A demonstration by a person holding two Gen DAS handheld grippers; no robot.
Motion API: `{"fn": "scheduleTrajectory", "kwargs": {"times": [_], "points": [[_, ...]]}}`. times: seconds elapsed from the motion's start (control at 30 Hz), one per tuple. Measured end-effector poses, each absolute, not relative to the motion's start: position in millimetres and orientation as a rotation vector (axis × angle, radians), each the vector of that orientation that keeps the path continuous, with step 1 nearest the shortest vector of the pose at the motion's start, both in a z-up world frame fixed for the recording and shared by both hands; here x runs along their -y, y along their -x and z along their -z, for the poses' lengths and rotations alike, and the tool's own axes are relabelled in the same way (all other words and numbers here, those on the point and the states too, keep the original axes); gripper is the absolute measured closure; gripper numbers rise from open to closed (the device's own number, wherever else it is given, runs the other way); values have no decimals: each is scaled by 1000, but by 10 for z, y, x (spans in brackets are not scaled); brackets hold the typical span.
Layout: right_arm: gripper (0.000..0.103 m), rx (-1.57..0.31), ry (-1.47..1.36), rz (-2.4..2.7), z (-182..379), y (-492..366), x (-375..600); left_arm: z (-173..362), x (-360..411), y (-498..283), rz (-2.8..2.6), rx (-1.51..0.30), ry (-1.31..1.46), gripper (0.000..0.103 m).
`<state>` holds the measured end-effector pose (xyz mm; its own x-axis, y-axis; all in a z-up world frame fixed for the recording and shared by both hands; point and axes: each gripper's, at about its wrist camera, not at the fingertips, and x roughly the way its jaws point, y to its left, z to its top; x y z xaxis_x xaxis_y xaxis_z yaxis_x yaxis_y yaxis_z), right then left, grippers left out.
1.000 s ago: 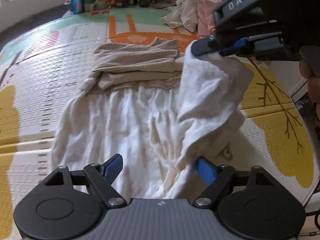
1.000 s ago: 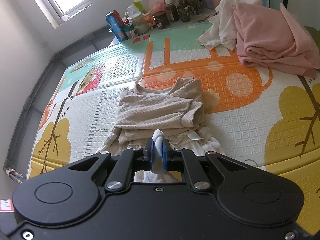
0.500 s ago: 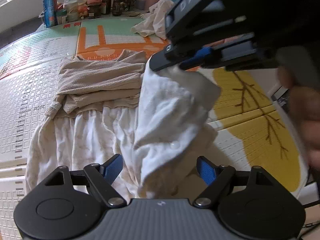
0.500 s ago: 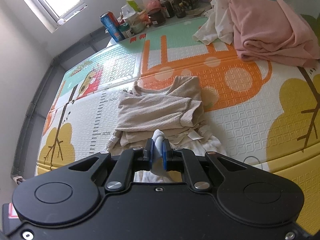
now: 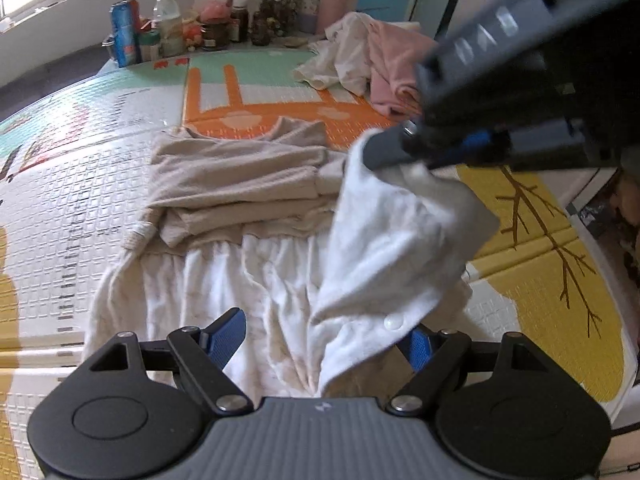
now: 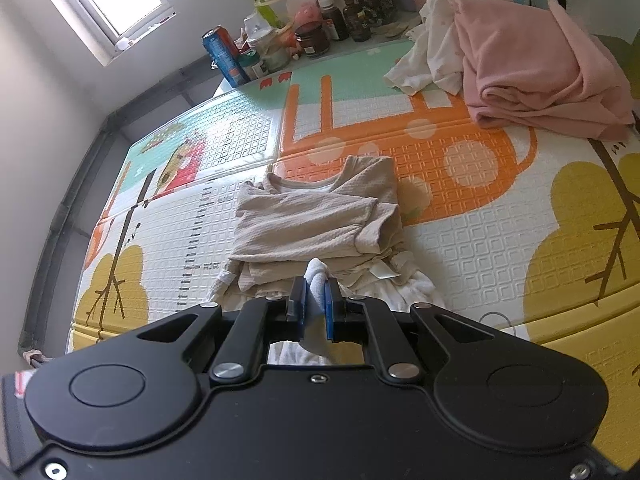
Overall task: Fold clothes
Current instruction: 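Lift the pinched white leg with the right gripper toward the beige top, then lay the white leg over the garment and open the right gripper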
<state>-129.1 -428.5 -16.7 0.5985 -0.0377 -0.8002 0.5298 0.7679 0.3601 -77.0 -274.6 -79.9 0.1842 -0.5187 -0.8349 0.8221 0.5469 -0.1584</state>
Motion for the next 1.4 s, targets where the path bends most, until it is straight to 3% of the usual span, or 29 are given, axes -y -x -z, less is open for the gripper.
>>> {"fn": "scheduleTrajectory", "kwargs": {"times": [0.67,1.1,1.4], "points": [[95,-909,-665,431,311,1347,4449,617,2571,445,914,-985,-271,20],[86,-841,-717,497,313,1383,4630,792,2707,314,872,-993,-322,20],[86,-859,-683,495,339,1391,4611,794,2745,146,820,-996,-327,20]]}}
